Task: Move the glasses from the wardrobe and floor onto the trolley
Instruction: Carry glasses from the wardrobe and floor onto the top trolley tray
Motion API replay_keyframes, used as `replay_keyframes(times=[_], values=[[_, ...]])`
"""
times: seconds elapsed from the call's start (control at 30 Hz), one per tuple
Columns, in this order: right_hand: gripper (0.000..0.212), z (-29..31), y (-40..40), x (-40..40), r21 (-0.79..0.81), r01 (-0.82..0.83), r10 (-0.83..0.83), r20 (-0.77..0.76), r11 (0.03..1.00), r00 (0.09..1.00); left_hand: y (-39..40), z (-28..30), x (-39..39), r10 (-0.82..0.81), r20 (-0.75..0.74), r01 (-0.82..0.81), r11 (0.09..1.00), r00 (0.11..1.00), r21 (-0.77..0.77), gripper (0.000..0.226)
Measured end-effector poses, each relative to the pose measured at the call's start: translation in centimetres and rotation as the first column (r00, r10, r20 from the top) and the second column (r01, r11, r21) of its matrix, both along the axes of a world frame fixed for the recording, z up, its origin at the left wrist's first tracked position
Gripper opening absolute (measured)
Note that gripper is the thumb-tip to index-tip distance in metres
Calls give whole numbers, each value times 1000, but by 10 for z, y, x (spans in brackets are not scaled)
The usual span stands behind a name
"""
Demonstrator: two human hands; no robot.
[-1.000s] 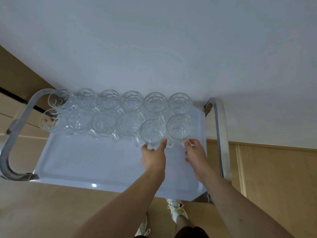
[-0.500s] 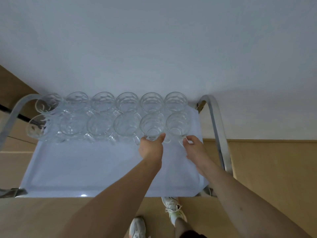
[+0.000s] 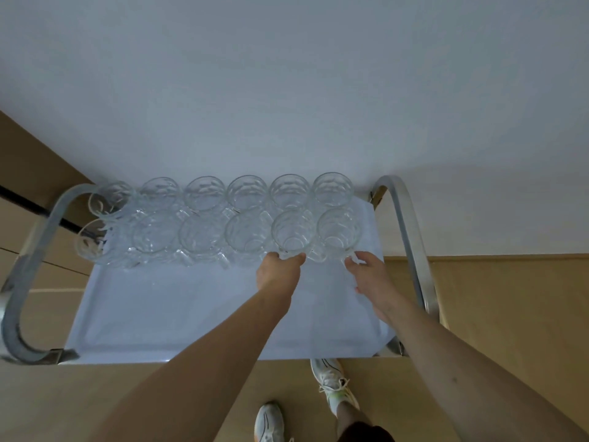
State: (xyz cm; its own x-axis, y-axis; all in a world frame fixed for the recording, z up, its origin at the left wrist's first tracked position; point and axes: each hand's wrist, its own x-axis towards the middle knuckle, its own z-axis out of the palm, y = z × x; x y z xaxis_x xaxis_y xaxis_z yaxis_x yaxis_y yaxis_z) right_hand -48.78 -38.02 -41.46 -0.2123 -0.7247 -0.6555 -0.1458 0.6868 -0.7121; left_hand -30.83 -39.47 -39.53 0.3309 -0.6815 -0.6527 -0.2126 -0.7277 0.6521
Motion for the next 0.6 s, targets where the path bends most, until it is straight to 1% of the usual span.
replay_keyframes(times=[0.07,0.17,0.23,0.33,0.43,0.5,0.6], values=[[41,6,6,1,3,6,-6,-10,1000,1000,2,9,12,-68,27,69,997,997,-24,66],[49,22,15,4,-23,21,-21,-17,1000,1000,4,28,24,-148,97,157,984,984,-85,59],[54,38,18,6,-69,24,-28,-64,997,998,4,44,29,-226,173,250,958,959,-138,56],[57,65,24,10,-160,-7,-20,-168,987,986,5,71,31,-338,301,411,883,892,-227,55],[60,93,36,9,-245,-79,5,-288,966,958,7,99,30,-424,414,552,791,805,-264,58],[61,111,47,8,-288,-118,8,-357,950,934,9,116,29,-452,447,606,736,772,-302,59],[63,137,64,4,-301,-181,7,-499,936,867,14,138,22,-491,479,674,640,728,-369,57]])
